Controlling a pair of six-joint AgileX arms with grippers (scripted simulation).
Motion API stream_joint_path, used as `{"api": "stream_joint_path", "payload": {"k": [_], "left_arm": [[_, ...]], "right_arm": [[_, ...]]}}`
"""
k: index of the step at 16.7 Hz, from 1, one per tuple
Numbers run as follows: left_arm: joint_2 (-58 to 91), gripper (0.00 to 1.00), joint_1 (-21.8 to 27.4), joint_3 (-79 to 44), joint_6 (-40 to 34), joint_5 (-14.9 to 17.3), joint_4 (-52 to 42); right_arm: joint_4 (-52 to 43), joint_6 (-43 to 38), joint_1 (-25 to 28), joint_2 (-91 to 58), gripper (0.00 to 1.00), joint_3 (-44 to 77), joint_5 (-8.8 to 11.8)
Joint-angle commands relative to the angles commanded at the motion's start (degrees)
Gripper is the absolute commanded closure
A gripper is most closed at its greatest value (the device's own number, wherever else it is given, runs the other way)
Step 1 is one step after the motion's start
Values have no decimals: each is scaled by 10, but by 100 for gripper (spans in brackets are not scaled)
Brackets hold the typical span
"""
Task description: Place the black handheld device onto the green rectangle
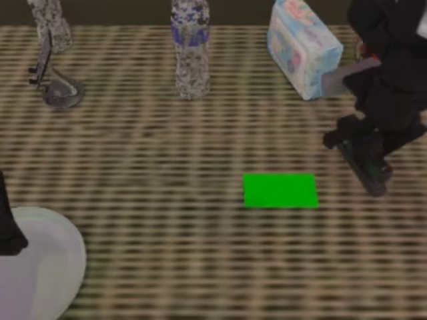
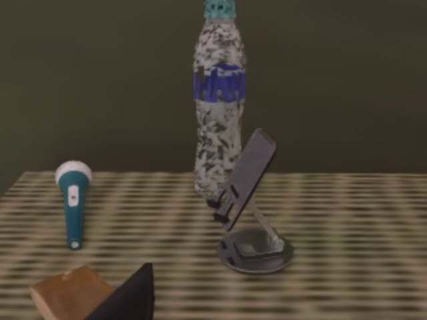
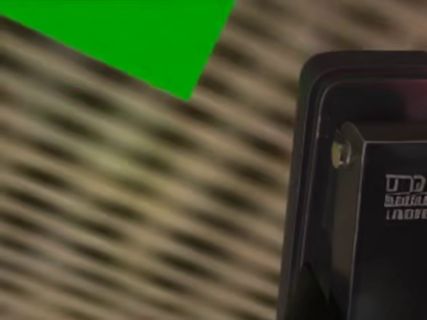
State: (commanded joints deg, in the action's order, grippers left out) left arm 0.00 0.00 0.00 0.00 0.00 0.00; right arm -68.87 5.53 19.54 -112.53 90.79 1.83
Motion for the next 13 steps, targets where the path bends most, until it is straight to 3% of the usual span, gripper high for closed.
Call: {"api": "stream_joint_path", "payload": {"k": [7, 10, 13], "left_arm": [[0, 0, 0, 0, 0, 0, 0], [0, 0, 0, 0, 0, 0, 0], [0, 0, 0, 0, 0, 0, 0]], "right_arm": [[-12, 404, 69, -69, 100, 94, 13], [-6, 503, 88, -77, 100, 118, 16], [-1, 547, 97, -77, 100, 130, 17]]}}
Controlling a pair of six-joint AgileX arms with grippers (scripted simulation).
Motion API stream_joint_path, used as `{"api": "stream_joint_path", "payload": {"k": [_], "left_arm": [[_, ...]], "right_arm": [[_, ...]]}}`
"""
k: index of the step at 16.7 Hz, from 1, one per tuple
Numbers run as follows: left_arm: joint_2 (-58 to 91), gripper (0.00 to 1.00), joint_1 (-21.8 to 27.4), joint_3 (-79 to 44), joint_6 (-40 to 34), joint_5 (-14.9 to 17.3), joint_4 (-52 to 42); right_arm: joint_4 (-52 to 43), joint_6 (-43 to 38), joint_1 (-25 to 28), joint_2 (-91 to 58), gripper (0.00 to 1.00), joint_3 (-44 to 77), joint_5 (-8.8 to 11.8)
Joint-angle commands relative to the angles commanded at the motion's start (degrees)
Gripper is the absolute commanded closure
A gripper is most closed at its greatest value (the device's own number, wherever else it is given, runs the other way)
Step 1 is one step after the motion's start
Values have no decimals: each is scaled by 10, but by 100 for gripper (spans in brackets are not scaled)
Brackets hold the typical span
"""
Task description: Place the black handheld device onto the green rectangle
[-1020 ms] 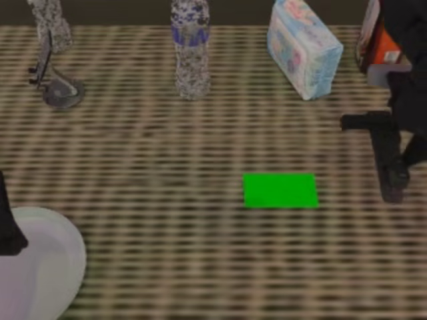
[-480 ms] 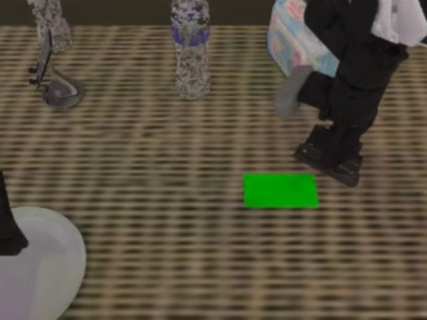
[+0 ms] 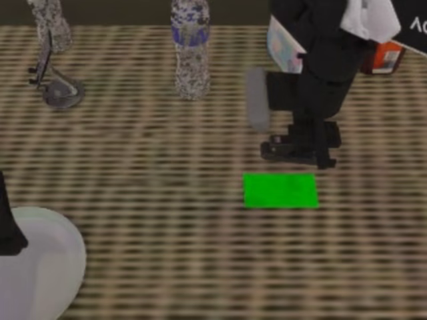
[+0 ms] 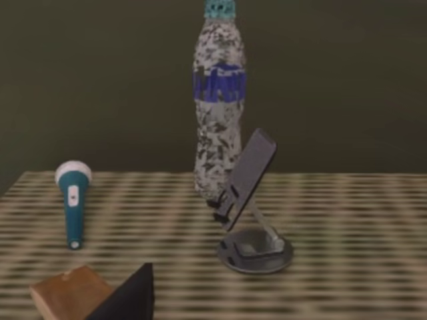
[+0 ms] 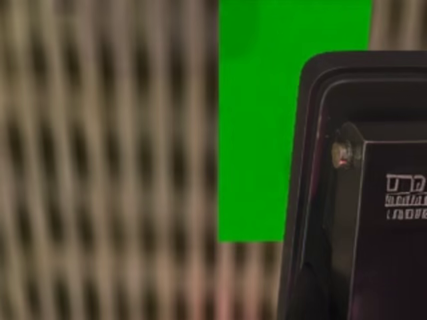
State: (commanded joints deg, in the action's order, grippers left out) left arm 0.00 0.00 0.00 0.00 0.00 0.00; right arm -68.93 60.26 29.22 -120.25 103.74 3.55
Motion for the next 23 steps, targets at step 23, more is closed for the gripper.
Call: {"api": "stream_joint_path", "payload": {"k": [23], "left_arm": [[0, 0, 0, 0, 0, 0, 0]], "right_arm": [[193, -9, 11, -67, 77, -125, -1]]}}
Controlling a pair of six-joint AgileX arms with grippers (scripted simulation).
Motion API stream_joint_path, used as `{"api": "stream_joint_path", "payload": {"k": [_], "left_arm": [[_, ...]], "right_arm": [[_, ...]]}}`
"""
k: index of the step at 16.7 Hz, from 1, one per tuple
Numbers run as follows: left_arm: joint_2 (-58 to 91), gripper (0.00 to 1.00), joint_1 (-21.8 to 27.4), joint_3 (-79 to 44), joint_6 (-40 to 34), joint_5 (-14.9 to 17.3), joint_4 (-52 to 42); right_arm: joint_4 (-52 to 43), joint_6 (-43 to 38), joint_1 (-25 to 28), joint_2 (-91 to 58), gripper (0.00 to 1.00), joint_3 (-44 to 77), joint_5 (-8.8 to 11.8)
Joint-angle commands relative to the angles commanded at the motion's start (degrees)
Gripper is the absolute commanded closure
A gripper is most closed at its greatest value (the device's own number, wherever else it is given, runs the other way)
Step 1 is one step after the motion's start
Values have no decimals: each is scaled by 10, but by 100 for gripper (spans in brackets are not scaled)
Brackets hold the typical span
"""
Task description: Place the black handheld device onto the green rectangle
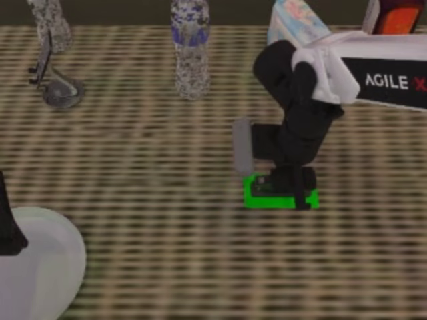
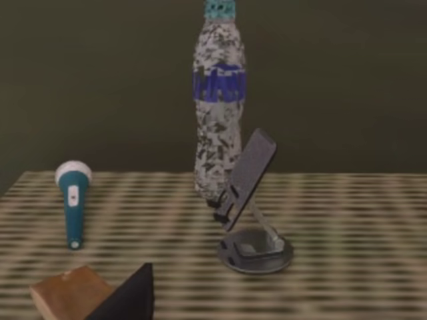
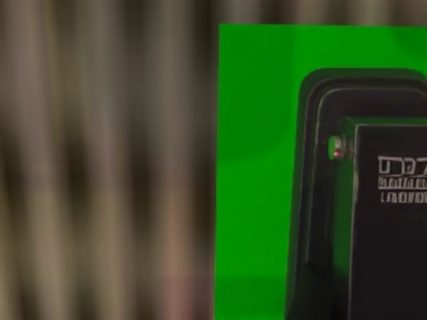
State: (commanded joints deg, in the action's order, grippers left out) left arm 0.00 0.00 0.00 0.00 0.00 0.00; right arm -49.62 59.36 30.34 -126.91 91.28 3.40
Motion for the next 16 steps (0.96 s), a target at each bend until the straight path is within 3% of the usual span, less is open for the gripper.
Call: {"api": "stream_joint_path", "payload": {"k": [10, 16], "left_arm": [[0, 0, 0, 0, 0, 0, 0], [0, 0, 0, 0, 0, 0, 0]], "right_arm": [[0, 0, 0, 0, 2, 0, 0], [0, 0, 0, 0, 0, 0, 0]]}}
